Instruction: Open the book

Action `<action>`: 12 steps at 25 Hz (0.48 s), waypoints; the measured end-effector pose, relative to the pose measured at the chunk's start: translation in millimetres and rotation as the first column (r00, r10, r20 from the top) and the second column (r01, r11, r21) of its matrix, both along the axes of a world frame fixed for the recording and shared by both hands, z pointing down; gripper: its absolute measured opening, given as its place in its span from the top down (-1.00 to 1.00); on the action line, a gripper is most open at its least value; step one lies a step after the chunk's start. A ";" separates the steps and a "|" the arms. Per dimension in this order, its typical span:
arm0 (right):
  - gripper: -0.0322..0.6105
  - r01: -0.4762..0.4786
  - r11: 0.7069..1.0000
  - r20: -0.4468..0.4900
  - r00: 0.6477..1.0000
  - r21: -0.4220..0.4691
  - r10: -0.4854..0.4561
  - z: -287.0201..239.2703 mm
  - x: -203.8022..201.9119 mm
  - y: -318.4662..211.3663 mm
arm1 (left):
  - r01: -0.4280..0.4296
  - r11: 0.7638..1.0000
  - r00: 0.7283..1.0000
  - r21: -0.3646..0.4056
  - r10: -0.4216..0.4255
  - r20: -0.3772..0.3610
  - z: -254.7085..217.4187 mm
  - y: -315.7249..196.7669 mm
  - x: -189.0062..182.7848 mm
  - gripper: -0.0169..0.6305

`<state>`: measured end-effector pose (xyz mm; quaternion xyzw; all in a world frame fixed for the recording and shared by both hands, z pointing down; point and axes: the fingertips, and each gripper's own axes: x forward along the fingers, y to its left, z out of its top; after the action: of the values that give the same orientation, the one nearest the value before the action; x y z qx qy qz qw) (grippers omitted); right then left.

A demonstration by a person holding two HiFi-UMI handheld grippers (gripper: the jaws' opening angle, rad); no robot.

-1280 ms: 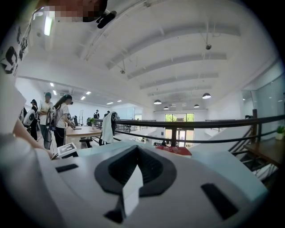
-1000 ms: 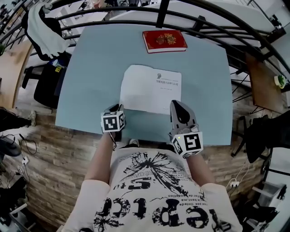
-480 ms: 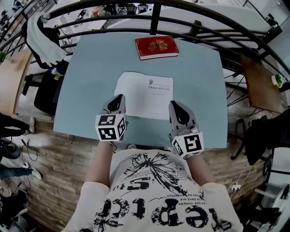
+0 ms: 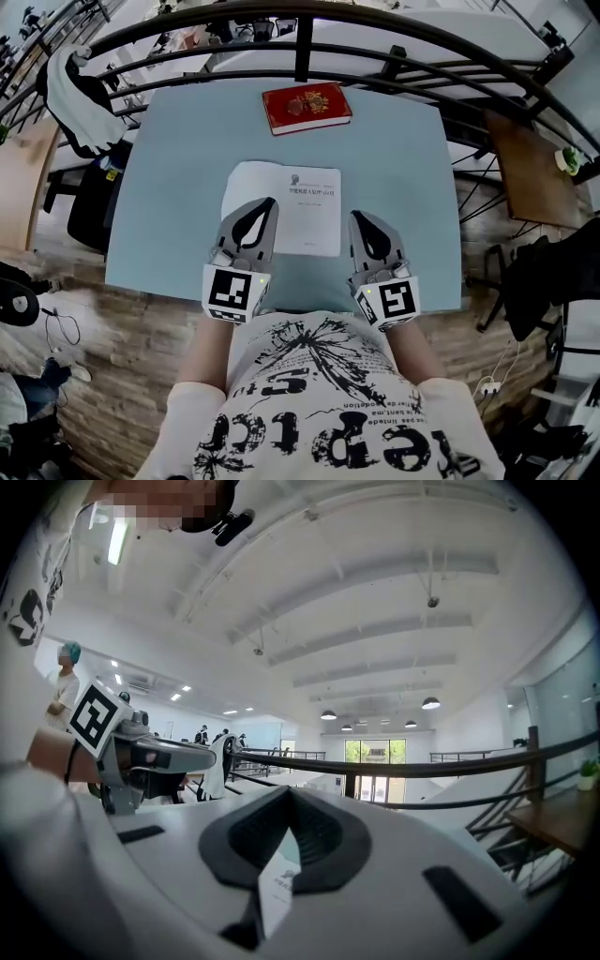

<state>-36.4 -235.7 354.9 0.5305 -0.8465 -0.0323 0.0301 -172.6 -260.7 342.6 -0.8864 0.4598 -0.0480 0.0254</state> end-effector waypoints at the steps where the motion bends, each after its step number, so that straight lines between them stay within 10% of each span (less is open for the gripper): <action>1: 0.87 -0.001 1.000 -0.005 1.000 0.004 0.001 -0.3 1.9 0.0 | -0.011 1.000 1.000 0.000 0.011 -0.010 -0.2 2.2 2.7 0.88; 12: 0.87 -0.049 0.999 0.004 0.999 -0.012 0.049 4.8 19.4 0.2 | -0.010 1.000 0.999 -0.028 0.009 -0.044 0.8 7.0 10.7 0.89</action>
<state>-16.9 -235.5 359.6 0.5509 -0.8336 -0.0254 0.0323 -161.9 -253.7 343.3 -0.8897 0.4552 -0.0347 0.0029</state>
